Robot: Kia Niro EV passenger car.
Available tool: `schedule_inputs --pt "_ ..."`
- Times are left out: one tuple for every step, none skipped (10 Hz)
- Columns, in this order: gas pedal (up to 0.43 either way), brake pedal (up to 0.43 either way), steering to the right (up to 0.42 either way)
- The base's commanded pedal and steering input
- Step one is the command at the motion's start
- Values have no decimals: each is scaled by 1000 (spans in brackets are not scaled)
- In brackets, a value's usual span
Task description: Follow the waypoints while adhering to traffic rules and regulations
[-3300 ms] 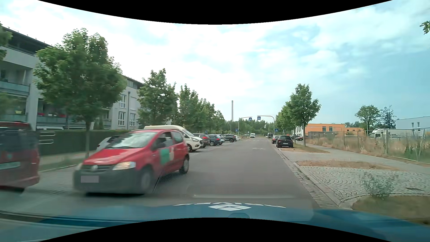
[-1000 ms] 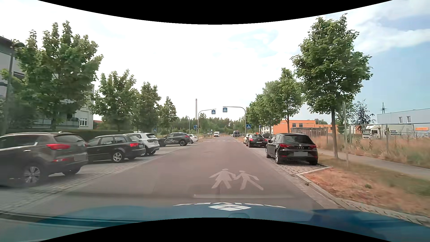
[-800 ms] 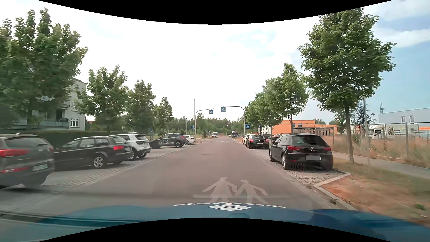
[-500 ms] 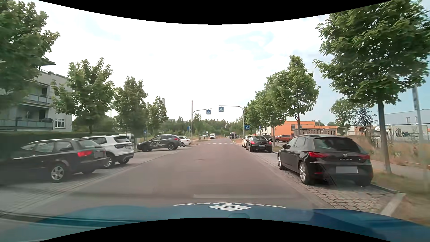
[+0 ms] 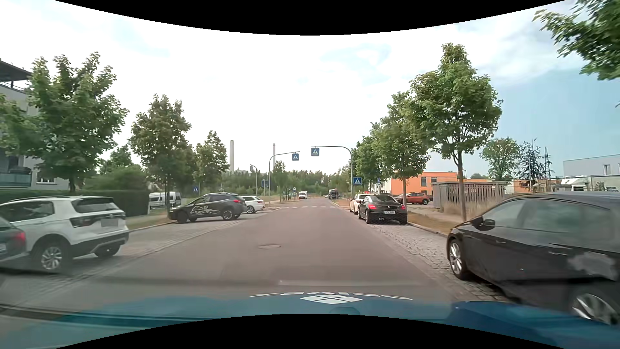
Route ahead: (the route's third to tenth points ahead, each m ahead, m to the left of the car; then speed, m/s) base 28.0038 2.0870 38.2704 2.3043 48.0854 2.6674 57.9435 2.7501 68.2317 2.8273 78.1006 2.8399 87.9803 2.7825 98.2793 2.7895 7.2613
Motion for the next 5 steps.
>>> schedule_inputs --pt "157 0 4" --pt "157 0 4" --pt "150 0 4" --pt "130 0 3" --pt "130 0 3"
